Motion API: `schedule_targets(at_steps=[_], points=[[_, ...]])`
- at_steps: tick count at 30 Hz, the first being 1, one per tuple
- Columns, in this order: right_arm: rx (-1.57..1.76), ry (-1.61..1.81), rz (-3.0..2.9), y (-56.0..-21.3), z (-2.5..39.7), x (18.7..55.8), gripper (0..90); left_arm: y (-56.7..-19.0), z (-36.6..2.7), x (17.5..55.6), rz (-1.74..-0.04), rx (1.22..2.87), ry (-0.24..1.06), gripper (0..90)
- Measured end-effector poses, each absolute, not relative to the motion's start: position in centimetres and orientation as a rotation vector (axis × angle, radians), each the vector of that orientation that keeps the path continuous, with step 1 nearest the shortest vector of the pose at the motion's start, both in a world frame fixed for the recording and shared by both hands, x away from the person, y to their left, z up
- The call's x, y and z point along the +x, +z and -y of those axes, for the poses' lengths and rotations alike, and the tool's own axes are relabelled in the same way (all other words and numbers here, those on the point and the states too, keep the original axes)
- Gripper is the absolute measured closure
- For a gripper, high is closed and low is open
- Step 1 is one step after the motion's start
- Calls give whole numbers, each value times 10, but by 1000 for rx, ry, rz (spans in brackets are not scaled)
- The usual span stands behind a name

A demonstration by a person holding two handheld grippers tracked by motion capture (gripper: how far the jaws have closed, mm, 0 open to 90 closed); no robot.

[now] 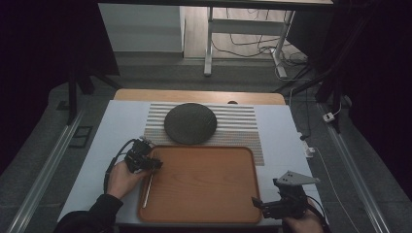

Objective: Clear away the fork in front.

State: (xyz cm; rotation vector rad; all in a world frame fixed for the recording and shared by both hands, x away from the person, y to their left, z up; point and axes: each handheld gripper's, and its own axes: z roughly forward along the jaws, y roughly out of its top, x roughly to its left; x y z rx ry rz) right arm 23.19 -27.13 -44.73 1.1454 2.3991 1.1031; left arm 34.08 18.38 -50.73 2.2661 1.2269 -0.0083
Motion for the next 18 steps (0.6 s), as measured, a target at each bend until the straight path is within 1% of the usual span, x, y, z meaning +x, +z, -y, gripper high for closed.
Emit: schedule_targets(at_steps=[1,3,7,9,11,12,13,14,16,17,18], points=[[1146,1105,-2399,-447,271,232,0,-506,-184,340,-1218,2258,-9,722],[1149,1109,-2400,-447,271,232,0,-502,-185,339,-1194,2245,1,635],[1145,1108,-2401,-447,271,232,0,-497,-185,337,-1156,2230,2,508],[1145,1107,-2401,-447,271,232,0,-495,-185,335,-1141,2227,-1,492],[1144,1104,-2401,-447,271,232,0,-493,-185,333,-1127,2226,-1,446],[1142,1105,-2402,-447,271,232,0,-492,-185,333,-1117,2222,-5,396],[1142,1105,-2402,-447,271,232,0,-491,-185,332,-1105,2217,-8,370],[1143,1106,-2402,-447,271,232,0,-490,-186,331,-1096,2211,-9,370],[1141,1104,-2402,-447,271,232,0,-488,-186,329,-1077,2198,-12,305],[1141,1104,-2402,-447,271,232,0,-487,-186,328,-1075,2193,-15,305],[1141,1103,-2403,-447,271,232,0,-486,-186,327,-1083,2188,-12,282]])
